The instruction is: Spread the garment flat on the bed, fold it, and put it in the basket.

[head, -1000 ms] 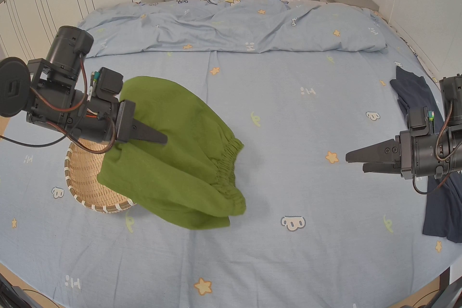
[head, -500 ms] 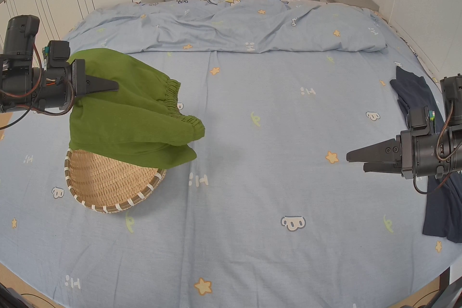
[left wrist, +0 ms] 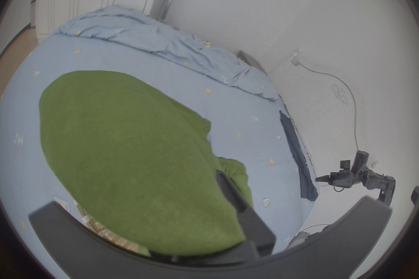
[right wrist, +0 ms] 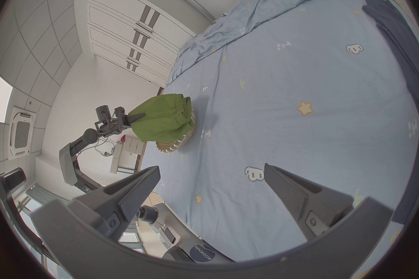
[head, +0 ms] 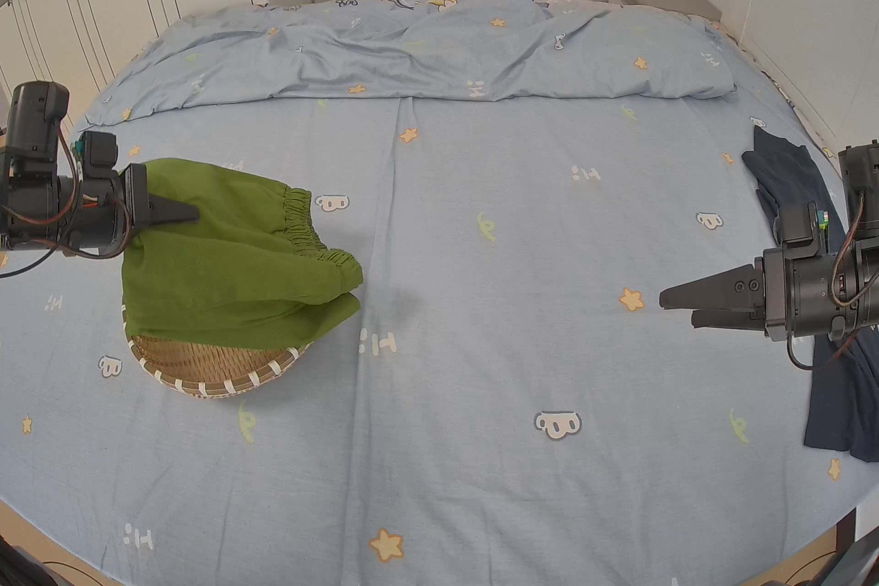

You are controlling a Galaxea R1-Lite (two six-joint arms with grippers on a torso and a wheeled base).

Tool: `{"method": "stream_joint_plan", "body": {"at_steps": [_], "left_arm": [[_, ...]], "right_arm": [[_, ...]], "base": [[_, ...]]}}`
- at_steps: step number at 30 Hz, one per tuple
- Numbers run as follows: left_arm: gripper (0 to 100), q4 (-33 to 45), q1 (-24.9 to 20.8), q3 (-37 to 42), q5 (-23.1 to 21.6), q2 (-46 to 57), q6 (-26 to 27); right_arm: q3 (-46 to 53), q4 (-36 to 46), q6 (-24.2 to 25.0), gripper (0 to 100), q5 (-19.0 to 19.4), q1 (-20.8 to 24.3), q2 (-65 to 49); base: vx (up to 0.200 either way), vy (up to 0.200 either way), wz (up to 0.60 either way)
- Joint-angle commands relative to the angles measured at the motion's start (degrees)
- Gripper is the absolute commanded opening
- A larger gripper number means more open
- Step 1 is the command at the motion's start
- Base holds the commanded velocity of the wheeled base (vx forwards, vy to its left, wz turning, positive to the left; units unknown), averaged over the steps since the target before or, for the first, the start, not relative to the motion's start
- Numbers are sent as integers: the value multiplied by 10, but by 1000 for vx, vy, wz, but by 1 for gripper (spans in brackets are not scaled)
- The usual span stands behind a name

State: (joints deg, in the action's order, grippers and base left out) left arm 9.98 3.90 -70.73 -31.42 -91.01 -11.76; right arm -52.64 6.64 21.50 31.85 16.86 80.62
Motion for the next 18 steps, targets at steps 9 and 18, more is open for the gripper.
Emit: {"method": "stream_joint_plan", "body": {"at_steps": [9,18], "left_arm": [[0,41,66,57,3,-98,-28],[0,224,62,-80,2,-200,-45]], "right_arm": [[5,0,0,100,1,21,-5],[8,0,0,100,0,21,-3]], "base": [[0,0,0],[0,0,0]]}}
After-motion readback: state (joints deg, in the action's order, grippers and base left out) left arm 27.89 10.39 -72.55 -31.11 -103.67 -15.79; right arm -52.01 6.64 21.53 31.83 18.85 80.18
